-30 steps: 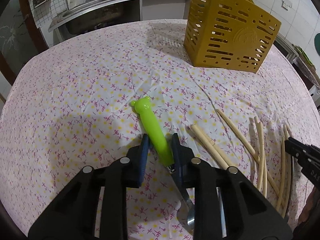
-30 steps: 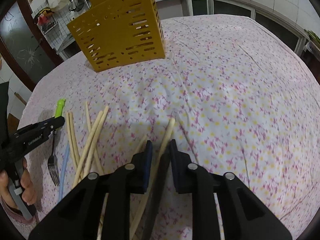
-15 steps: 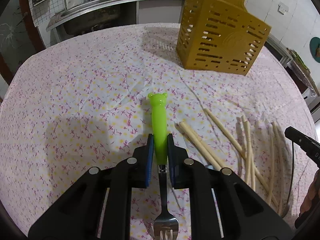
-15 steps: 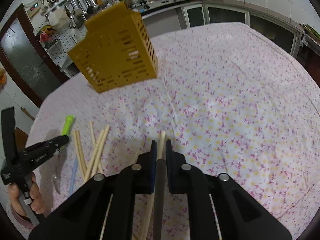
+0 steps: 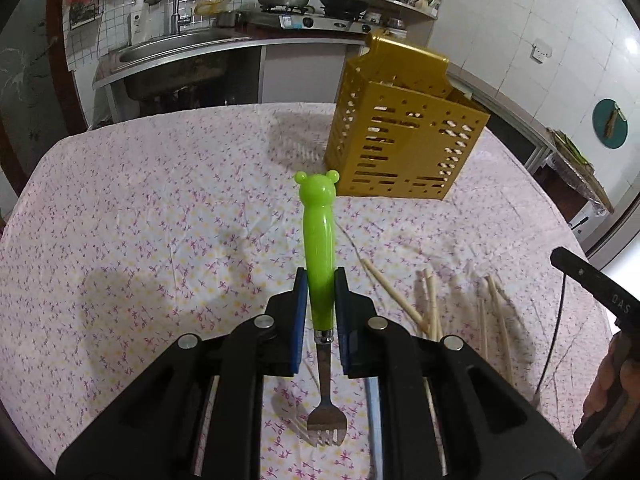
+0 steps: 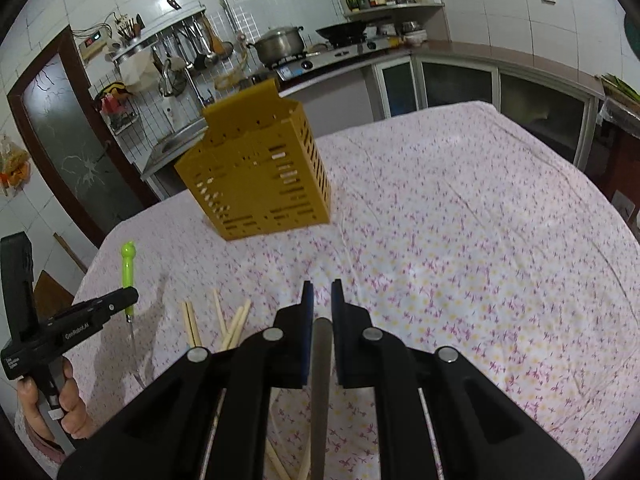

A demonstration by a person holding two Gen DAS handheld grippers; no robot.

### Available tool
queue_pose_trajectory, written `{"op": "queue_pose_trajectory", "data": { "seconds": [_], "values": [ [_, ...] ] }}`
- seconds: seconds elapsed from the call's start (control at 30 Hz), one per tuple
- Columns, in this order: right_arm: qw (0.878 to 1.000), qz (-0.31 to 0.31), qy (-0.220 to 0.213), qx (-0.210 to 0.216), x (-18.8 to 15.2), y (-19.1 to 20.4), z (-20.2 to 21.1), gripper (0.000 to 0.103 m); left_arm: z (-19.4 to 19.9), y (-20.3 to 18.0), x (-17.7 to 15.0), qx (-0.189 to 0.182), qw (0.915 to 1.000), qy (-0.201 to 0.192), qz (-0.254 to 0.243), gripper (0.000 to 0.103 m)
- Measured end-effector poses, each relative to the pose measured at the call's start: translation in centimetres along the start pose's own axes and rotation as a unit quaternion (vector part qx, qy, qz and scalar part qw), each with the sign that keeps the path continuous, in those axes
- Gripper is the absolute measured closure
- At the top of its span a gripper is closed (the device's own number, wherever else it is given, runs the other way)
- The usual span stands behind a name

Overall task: Organize utensils
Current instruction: 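Lift the fork and spoon and lower both into the yellow slotted holder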

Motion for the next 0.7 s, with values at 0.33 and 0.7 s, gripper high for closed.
{"op": "queue_pose_trajectory", "data": {
  "seconds": [0.33,0.7],
  "values": [
    [0.998,0.017,-0.055,0.016,3.2,1.7,3.4,0.094,2.9,-1.5,2.1,-0.015,0.9989,-0.044,-0.011,0.091],
    [0.996,0.035,-0.084,0.011,6.1,2.8,4.7,0.094,4.4,-2.6,4.7,-0.014,0.9971,-0.072,-0.019,0.091]
  ]
}}
Point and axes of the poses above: each gripper's, at about its wrist camera, not at the fingertips, and z roughly against the way its jaws point, y to its left, x to its top, the point moved 10 cm from there along -z, roughly the way its jaws point, and after that the axes turned 3 degrees about -z, right-handed, at the moved point
